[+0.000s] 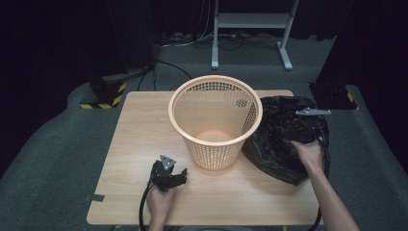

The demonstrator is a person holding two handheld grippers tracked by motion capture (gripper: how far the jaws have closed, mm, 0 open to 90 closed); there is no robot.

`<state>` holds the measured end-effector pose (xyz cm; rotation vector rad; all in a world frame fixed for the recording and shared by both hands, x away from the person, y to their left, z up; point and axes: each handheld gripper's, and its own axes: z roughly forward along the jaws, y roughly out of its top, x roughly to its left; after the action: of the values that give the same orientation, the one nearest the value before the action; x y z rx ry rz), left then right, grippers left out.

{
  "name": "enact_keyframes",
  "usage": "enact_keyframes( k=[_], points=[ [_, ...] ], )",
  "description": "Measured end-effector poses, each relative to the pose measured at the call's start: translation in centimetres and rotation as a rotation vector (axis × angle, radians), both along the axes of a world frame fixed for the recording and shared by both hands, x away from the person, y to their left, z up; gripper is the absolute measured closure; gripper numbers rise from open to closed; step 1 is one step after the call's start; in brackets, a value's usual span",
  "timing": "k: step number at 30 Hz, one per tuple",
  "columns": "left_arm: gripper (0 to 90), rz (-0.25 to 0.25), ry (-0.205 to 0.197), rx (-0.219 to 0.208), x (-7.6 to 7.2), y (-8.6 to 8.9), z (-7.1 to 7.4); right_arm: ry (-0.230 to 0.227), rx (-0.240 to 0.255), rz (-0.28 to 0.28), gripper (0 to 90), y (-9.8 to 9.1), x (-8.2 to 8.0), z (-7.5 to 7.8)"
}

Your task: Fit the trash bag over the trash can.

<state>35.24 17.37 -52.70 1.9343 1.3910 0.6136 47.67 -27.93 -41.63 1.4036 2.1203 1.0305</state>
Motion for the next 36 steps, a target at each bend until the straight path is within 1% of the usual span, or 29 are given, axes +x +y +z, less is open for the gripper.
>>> enact_keyframes(
  k=[3,5,6,7,13,18,26,28,33,36],
  points=[
    [23.4,0.000,0.000,0.000,0.0,0.0,0.0,0.023,-0.015,-0.005,25.7,0.3,0.5,-0.4],
    [23.4,0.000,0.000,0.000,0.0,0.0,0.0,0.048,-0.026,-0.001,23.4,0.5,0.9,-0.8],
    [23.4,0.000,0.000,0.000,0.0,0.0,0.0,0.071,-0.036,0.000,21.9,0.7,1.3,-1.2],
    [23.4,0.000,0.000,0.000,0.0,0.0,0.0,0.071,-0.036,0.000,21.9,0.7,1.3,-1.2],
    [23.4,-0.001,-0.001,0.000,0.0,0.0,0.0,0.121,-0.039,0.005,21.0,1.1,2.5,-1.7],
    [23.4,-0.001,-0.001,-0.001,0.0,0.0,0.0,0.123,-0.049,0.000,21.1,1.4,3.2,-2.1],
    [23.4,-0.002,0.002,-0.004,0.0,0.0,0.0,0.155,-0.046,-0.006,20.9,1.6,4.0,-3.4],
    [23.4,-0.002,-0.001,0.000,0.0,0.0,0.0,0.163,-0.056,-0.007,20.7,1.7,4.3,-3.7],
    [23.4,-0.002,0.002,-0.003,0.0,0.0,0.0,0.209,-0.087,-0.011,20.9,2.0,4.9,-5.0],
    [23.4,-0.002,0.002,-0.004,0.0,0.0,0.0,0.215,-0.108,-0.012,21.8,2.2,5.1,-5.4]
  ],
)
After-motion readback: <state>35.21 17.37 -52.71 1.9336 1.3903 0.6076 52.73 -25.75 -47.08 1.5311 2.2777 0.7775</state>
